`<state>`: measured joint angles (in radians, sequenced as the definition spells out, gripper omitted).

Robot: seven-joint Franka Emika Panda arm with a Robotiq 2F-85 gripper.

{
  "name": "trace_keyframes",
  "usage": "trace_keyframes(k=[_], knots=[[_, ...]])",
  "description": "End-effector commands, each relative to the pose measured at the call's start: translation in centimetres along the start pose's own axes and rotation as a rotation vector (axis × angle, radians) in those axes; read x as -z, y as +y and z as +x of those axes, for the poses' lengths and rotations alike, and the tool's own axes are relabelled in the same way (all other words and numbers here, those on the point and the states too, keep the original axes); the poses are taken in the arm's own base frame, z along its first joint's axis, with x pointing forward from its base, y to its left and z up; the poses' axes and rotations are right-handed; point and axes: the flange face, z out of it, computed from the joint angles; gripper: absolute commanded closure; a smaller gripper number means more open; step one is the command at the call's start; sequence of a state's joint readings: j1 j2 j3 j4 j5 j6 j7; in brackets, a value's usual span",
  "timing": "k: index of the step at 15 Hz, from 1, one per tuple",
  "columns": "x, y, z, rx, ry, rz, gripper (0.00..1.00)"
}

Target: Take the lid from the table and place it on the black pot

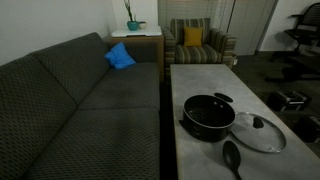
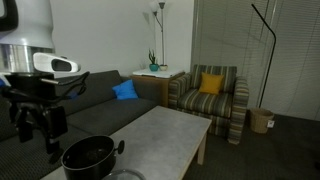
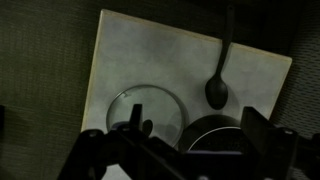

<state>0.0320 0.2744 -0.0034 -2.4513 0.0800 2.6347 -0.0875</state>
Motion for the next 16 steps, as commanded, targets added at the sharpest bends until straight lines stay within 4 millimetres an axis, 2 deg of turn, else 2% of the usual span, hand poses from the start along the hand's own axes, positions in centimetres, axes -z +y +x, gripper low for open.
trace_keyframes(k=[1, 6, 9, 13, 16], knots=[[-2.1, 1.6, 2.0, -0.041, 0.034, 0.033, 0.0], [-6.1, 5.2, 6.4, -0.105, 0.018, 0.06, 0.0], [-8.7, 6.7, 9.0, -0.141, 0.01, 0.077, 0.0], [-13.2, 6.6, 11.3, -0.153, -0.03, 0.091, 0.0], [-16.0, 5.8, 11.6, -0.132, -0.096, 0.12, 0.0]])
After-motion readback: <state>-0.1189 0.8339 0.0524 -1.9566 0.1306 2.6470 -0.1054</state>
